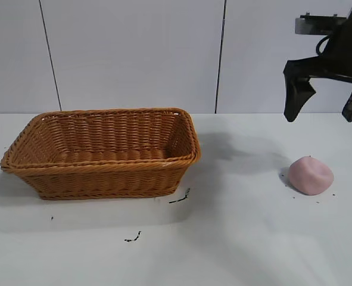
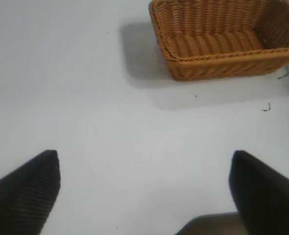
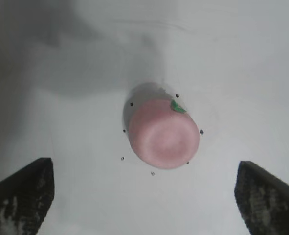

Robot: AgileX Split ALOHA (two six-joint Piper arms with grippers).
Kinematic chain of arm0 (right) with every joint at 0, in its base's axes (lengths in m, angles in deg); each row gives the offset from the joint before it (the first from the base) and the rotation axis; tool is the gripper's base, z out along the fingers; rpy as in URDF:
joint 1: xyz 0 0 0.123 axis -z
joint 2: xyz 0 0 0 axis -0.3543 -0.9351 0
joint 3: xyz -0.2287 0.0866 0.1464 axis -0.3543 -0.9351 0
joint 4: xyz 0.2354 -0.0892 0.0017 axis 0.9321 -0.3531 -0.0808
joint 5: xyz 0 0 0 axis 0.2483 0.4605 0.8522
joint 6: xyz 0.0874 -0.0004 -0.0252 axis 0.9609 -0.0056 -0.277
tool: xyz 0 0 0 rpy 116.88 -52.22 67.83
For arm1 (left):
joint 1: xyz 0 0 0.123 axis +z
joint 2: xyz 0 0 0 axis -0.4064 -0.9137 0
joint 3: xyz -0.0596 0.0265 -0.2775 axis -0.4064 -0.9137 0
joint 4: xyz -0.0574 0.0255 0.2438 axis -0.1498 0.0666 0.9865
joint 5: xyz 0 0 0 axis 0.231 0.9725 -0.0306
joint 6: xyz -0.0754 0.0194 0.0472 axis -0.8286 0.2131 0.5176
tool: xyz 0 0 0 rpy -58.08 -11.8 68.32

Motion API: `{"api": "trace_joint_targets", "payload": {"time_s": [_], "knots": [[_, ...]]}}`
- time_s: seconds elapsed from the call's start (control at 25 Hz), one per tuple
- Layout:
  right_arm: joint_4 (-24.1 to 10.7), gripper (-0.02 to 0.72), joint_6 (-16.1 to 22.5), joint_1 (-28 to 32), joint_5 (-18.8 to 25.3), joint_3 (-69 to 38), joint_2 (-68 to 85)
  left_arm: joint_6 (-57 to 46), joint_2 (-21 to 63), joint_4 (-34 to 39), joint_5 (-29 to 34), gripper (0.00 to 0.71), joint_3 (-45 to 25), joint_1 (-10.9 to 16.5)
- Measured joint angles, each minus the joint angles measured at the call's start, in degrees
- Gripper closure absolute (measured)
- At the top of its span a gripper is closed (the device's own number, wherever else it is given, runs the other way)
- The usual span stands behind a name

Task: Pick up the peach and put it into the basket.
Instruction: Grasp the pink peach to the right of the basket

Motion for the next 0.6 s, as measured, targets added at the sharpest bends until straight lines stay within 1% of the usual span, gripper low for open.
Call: {"api": "trace_joint_targets", "payload": {"time_s": [0.2,0.4,0.6], "knots": [[-0.5,0.014,0.6,0.0,-1.3,0.0,-4.7,0.0,0.0,0.0,0.0,0.018,0.0,0.0],[-0.8,0.014,0.8,0.0,-3.9,0.0,-6.2,0.0,0.0,0.0,0.0,0.018,0.0,0.0],[-0.9,0.014,0.8,0.0,-4.0,0.0,-7.1,0.0,0.0,0.0,0.0,0.018,0.0,0.0]]}}
